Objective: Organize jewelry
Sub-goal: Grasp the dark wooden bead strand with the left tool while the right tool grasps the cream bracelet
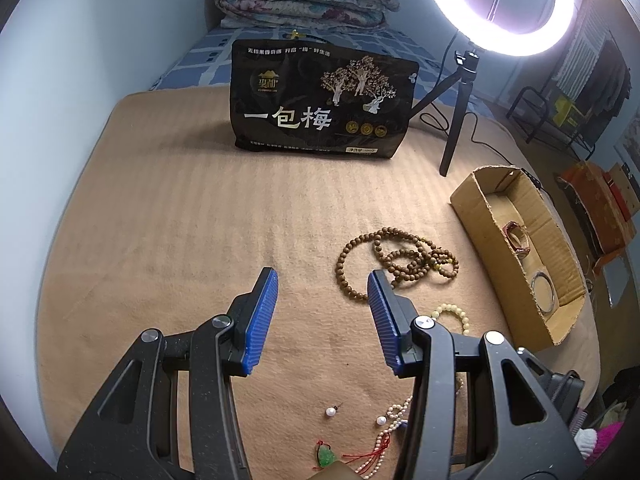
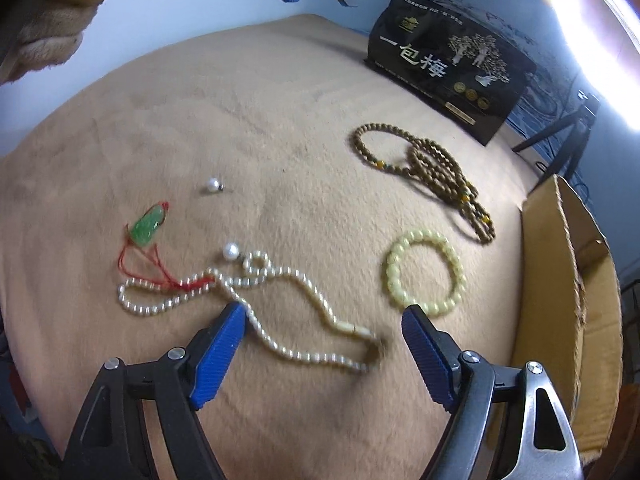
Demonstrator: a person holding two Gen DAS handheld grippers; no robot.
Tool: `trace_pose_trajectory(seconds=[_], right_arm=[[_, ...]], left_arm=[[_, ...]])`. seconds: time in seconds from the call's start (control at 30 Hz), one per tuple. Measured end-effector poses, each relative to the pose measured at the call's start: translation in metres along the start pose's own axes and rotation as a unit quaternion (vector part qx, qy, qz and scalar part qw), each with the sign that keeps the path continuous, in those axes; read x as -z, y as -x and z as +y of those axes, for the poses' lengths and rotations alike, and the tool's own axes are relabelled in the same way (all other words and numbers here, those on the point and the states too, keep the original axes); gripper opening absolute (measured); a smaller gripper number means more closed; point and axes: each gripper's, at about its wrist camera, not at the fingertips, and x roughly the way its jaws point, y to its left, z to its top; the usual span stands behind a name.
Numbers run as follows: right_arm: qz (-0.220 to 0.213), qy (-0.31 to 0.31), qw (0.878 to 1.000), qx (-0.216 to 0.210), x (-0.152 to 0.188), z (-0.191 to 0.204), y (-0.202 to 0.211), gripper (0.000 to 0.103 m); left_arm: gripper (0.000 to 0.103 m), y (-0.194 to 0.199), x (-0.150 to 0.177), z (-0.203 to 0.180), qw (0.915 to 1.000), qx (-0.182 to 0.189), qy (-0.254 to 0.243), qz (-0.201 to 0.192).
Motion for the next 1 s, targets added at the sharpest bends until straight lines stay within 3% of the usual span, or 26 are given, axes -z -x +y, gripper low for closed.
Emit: trace_pose_trajectory(seconds=[0.07,0.27,0.33,0.53,0.6,1.0], right_arm=[[-0.004,-0.003,1.000,-0.013,-0.003,0.000,-0.006,0.078],[-0.012,-0.029,0.997,-0.064,-0.006,-0.003,-0.011,0.055],[-0.015,-0.034,0.997,-0.069,-0.004,-0.004,-0.009,0.041],[-0.010,-0.048,0.997,-0.060,0.005,-0.005,-0.002,0.010],[-0.005,-0.056,0.997,-0.056,0.008,-0.009,0.000,0.007],[0.007,-0.077,0.995,-0.062,0.030,-0.024,0.012,0.004]], left_arm=[[0.048,-0.004,-0.002,0.001,1.0000,0.004,0.006,0.004],[0.048,-0.022,-0.005,-0.003,0.9995,0.016,0.017,0.019],[0.048,-0.032,-0.007,-0.007,0.9991,0.024,0.020,0.029],[0.050,-0.061,-0.015,-0.020,0.9963,0.047,0.046,0.055],[0.058,-0.072,-0.017,-0.027,0.9956,0.050,0.052,0.060],[0.058,-0.132,-0.016,-0.050,0.9936,0.035,0.040,0.100]])
